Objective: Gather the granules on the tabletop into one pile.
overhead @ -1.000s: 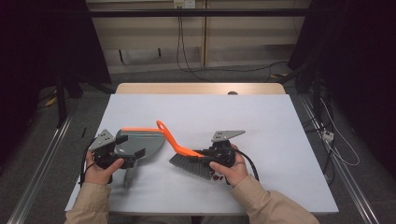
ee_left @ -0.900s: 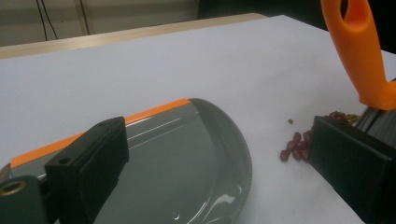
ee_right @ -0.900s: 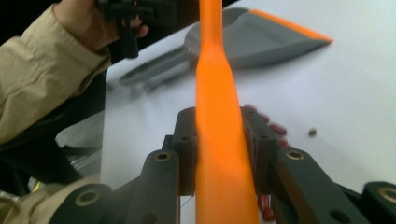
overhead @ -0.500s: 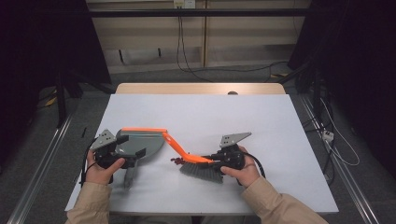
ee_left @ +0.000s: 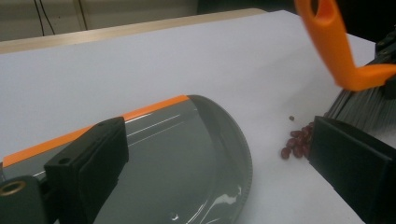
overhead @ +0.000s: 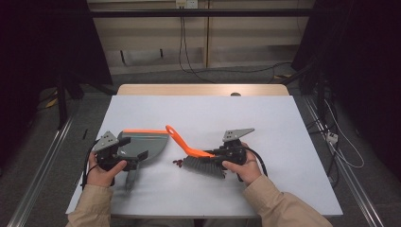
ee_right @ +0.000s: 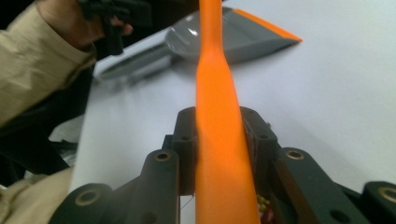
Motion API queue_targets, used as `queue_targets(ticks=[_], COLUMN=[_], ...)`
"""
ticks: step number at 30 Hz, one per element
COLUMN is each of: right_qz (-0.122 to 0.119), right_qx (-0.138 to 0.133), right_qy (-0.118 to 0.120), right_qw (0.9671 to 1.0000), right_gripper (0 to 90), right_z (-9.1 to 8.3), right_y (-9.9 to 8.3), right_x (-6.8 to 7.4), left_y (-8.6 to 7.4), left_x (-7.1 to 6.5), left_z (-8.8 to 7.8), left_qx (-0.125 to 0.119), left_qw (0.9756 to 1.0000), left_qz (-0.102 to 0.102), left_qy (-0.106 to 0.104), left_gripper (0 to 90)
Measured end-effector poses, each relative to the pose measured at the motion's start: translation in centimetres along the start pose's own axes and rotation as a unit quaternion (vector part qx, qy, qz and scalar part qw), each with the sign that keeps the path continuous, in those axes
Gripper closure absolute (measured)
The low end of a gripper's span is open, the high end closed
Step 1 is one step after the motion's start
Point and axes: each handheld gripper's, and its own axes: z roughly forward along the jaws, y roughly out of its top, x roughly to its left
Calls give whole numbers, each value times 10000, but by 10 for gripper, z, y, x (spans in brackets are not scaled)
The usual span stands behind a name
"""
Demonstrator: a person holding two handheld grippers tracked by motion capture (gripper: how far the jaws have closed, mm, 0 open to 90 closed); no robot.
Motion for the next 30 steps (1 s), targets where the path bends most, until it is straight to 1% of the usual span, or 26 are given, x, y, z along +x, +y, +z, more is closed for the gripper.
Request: queue_targets(ticks=[1, 2, 5, 7, 8, 10, 11, 12, 14, 15, 18, 22, 24, 26, 28, 30], right_qz=[27, 41, 97, 109, 114, 173, 158, 147, 204, 234, 166, 212, 204, 269, 348, 400], right_qx=[-59, -109, -300, -318, -356, -434, -450, -464, -499, -523, -449, -404, -377, -359, -364, -310], right_qy=[34, 7, -67, -264, -314, -490, -539, -646, -676, -740, -883, -874, -944, -1014, -1033, -1136], right_qw=[10000, 9999, 9995, 9991, 9988, 9977, 9974, 9967, 9963, 9956, 9949, 9951, 9946, 9938, 9934, 9922], right_gripper=[710, 710, 710, 710, 710, 710, 710, 710, 710, 710, 710, 710, 710, 710, 710, 709], right_z=[-1, -2, -2, 1, 4, 11, 14, 17, 25, 28, 41, 56, 64, 70, 75, 80], right_y=[1, 3, 8, 11, 12, 14, 16, 17, 18, 19, 21, 22, 22, 21, 21, 20], right_x=[1, 3, 11, 17, 19, 25, 27, 29, 32, 34, 41, 48, 50, 51, 51, 50], left_y=[0, 0, 0, 1, 1, 1, 1, 1, 1, 1, 1, 2, 2, 2, 2, 2], left_x=[0, 0, 1, 1, 0, 0, 0, 0, 0, 0, 1, 1, 1, 1, 1, 1], left_z=[0, 0, -1, -2, -2, -2, -2, -2, -2, -3, -4, -5, -4, -4, -4, -4], left_qx=[-11, -12, -28, -44, -46, -57, -59, -53, -52, -53, -73, -93, -84, -81, -82, -85], left_qw=[10000, 10000, 10000, 10000, 10000, 10000, 10000, 10000, 10000, 10000, 10000, 9999, 10000, 10000, 10000, 10000], left_qz=[22, 39, 3, -8, -10, 14, 11, 19, 17, 23, 18, 2, 16, 19, 17, 17], left_qy=[-6, -6, 31, 28, 26, 19, 16, 14, 21, 32, 32, 51, 37, 37, 42, 43], left_gripper=[54, 54, 53, 54, 53, 53, 54, 54, 53, 54, 53, 53, 54, 54, 54, 53])
